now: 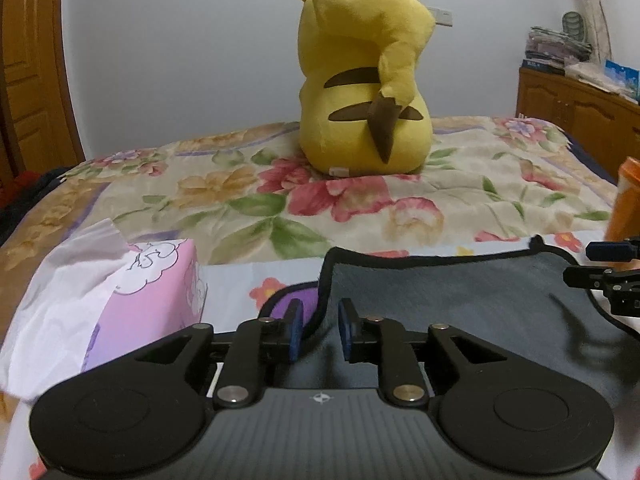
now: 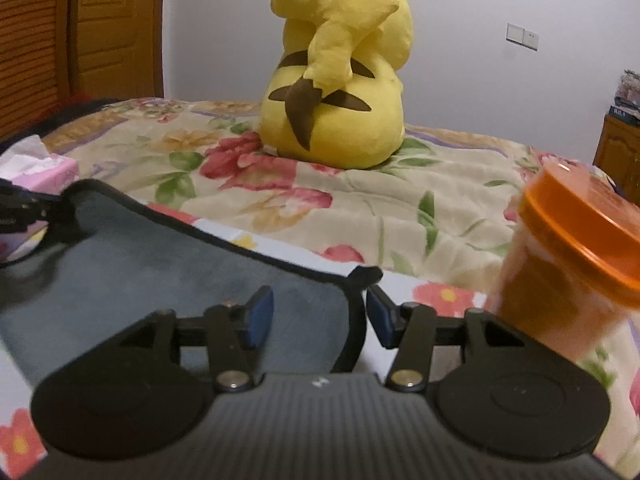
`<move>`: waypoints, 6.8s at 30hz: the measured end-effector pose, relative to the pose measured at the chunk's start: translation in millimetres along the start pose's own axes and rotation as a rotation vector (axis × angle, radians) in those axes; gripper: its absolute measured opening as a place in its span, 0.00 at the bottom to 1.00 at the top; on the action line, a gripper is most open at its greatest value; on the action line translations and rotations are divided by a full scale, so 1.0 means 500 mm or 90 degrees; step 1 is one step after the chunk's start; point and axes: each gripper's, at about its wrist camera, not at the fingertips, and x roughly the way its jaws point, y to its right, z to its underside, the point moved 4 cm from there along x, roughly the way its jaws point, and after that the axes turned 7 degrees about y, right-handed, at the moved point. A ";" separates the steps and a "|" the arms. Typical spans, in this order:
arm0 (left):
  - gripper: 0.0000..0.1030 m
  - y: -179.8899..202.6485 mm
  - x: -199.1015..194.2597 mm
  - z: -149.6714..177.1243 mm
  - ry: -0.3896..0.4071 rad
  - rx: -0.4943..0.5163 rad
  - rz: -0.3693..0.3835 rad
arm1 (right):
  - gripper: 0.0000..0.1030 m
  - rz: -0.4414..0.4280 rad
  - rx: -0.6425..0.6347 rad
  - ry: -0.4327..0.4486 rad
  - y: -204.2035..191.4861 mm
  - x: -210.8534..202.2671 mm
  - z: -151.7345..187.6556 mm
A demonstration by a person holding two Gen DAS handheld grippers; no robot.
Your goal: Fold towel
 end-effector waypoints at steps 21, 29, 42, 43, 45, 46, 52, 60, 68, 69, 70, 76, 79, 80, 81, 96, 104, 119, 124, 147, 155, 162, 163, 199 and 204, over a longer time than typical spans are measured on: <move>0.28 0.055 -0.218 -0.026 -0.004 0.026 0.030 | 0.51 -0.006 0.041 0.025 -0.031 -0.238 -0.030; 0.32 0.075 -0.296 -0.039 0.008 0.030 0.036 | 0.51 -0.007 0.056 0.040 -0.041 -0.309 -0.038; 0.84 0.097 -0.365 -0.009 0.013 0.022 0.029 | 0.64 0.013 0.071 0.037 -0.052 -0.367 -0.007; 0.88 0.098 -0.369 -0.008 0.013 0.022 0.027 | 0.65 0.016 0.074 0.034 -0.052 -0.368 -0.003; 0.91 0.101 -0.377 -0.004 0.015 0.018 0.026 | 0.71 0.021 0.074 0.033 -0.053 -0.371 0.005; 0.95 0.101 -0.380 -0.002 0.015 0.015 0.027 | 0.75 0.023 0.075 0.033 -0.053 -0.376 0.009; 1.00 0.105 -0.397 0.010 0.014 0.009 0.025 | 0.95 0.030 0.076 0.037 -0.057 -0.384 0.020; 1.00 0.120 -0.422 0.029 0.009 0.005 0.027 | 1.00 0.034 0.078 0.023 -0.071 -0.390 0.042; 1.00 0.130 -0.476 0.030 0.005 0.010 0.004 | 1.00 0.036 0.094 0.024 -0.083 -0.438 0.044; 1.00 0.133 -0.486 0.029 0.006 0.011 0.007 | 1.00 0.037 0.093 0.028 -0.086 -0.449 0.041; 1.00 0.134 -0.497 0.029 0.007 0.010 0.011 | 1.00 0.038 0.092 0.031 -0.087 -0.457 0.039; 1.00 0.147 -0.558 0.034 0.017 0.009 0.027 | 1.00 0.042 0.089 0.050 -0.094 -0.513 0.025; 1.00 0.152 -0.584 0.042 0.015 0.008 0.032 | 1.00 0.042 0.088 0.057 -0.101 -0.538 0.023; 1.00 0.152 -0.590 0.045 0.015 0.008 0.031 | 1.00 0.041 0.089 0.058 -0.102 -0.543 0.022; 1.00 0.153 -0.597 0.048 0.014 0.008 0.032 | 1.00 0.041 0.089 0.059 -0.104 -0.550 0.022; 1.00 0.158 -0.662 0.097 0.011 -0.002 0.021 | 1.00 0.038 0.092 0.067 -0.140 -0.620 0.051; 1.00 0.171 -0.666 0.128 0.005 -0.010 0.018 | 1.00 0.047 0.094 0.075 -0.149 -0.643 0.077; 1.00 0.203 -0.655 0.179 -0.014 0.002 0.016 | 1.00 0.054 0.087 0.050 -0.146 -0.629 0.144; 1.00 0.203 -0.661 0.182 -0.009 0.005 0.011 | 1.00 0.054 0.079 0.052 -0.150 -0.633 0.145; 1.00 0.185 -0.711 0.149 0.096 -0.018 -0.015 | 1.00 0.069 0.108 0.100 -0.125 -0.664 0.137; 1.00 0.191 -0.723 0.145 0.124 0.001 -0.018 | 1.00 0.076 0.106 0.126 -0.122 -0.675 0.131; 1.00 0.191 -0.735 0.139 0.147 0.002 -0.020 | 1.00 0.087 0.107 0.162 -0.116 -0.692 0.124; 1.00 0.190 -0.737 0.138 0.150 0.002 -0.020 | 1.00 0.089 0.107 0.167 -0.114 -0.694 0.123; 1.00 0.191 -0.741 0.136 0.156 0.005 -0.025 | 1.00 0.097 0.110 0.175 -0.108 -0.694 0.122; 1.00 0.192 -0.741 0.136 0.156 0.005 -0.025 | 1.00 0.098 0.110 0.176 -0.107 -0.693 0.122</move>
